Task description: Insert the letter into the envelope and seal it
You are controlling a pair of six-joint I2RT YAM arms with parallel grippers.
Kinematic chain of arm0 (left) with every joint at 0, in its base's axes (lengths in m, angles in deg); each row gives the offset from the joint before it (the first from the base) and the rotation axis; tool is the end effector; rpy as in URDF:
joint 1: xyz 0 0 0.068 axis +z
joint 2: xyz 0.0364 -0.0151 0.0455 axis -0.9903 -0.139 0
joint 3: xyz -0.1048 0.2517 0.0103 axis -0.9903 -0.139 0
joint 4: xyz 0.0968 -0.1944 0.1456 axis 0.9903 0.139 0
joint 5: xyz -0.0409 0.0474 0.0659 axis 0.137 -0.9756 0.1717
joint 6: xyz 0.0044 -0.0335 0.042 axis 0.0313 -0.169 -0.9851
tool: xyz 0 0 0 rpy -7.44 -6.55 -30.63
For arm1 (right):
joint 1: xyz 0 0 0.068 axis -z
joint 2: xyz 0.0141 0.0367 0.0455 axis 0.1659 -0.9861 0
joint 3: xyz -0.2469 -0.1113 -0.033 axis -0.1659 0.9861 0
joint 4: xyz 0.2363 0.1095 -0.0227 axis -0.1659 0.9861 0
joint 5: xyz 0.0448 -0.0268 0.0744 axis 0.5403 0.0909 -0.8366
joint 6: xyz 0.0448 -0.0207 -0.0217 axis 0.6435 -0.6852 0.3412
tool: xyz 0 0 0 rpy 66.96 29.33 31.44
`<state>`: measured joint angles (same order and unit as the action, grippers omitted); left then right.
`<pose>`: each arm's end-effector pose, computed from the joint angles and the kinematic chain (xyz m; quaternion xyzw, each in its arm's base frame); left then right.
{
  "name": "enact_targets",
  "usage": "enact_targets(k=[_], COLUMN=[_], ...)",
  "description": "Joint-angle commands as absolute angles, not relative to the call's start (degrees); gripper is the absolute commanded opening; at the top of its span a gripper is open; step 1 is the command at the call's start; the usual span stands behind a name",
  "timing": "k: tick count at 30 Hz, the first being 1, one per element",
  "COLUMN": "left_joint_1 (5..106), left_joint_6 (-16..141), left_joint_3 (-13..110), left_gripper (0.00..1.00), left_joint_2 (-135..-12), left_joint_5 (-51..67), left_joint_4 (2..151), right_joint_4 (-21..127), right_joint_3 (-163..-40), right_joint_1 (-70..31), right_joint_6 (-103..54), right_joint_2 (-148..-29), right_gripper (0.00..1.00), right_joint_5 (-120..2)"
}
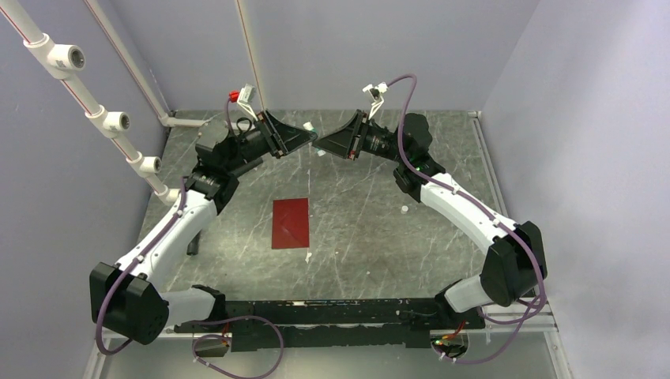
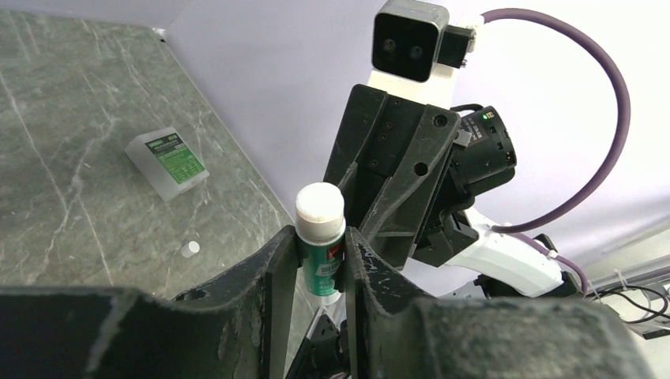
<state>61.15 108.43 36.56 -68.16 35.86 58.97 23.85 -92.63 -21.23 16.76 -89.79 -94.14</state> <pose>0.2583 -0.1209 0.3949 0.0319 0.6586 -0.6139 0.4340 0.2763 0.1926 0.3863 -0.1911 0.6210 0.6374 0.4141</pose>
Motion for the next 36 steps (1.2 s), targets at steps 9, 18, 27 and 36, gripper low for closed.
enact_targets(k=[9, 18, 27, 36], left_joint_1=[61.3, 61.3, 61.3, 61.3], left_joint_6=[110.7, 109.5, 108.9, 109.0], left_joint_3=[38.2, 39.7, 40.3, 38.7], left_gripper=[0.32, 0.02, 0.03, 0.3], left_joint_2=[-69.7, -69.9, -68.9, -67.9], left_joint_5=[38.1, 39.6, 41.2, 41.6], left_joint_4=[53.3, 53.3, 53.7, 53.3], right_joint_4=[21.1, 22.6, 19.6, 16.7], right_joint_3=[-94.3, -90.0, -87.7, -88.8], right_joint_1=[-21.6, -21.4, -21.4, -21.4], right_joint_6=[18.2, 17.1, 19.4, 21.5], right_joint_2=[-90.1, -86.0, -85.4, -86.9], right_gripper=[0.21, 0.66, 0.48, 0.23], right_joint_5=[-97.4, -95.0, -96.1, -93.6])
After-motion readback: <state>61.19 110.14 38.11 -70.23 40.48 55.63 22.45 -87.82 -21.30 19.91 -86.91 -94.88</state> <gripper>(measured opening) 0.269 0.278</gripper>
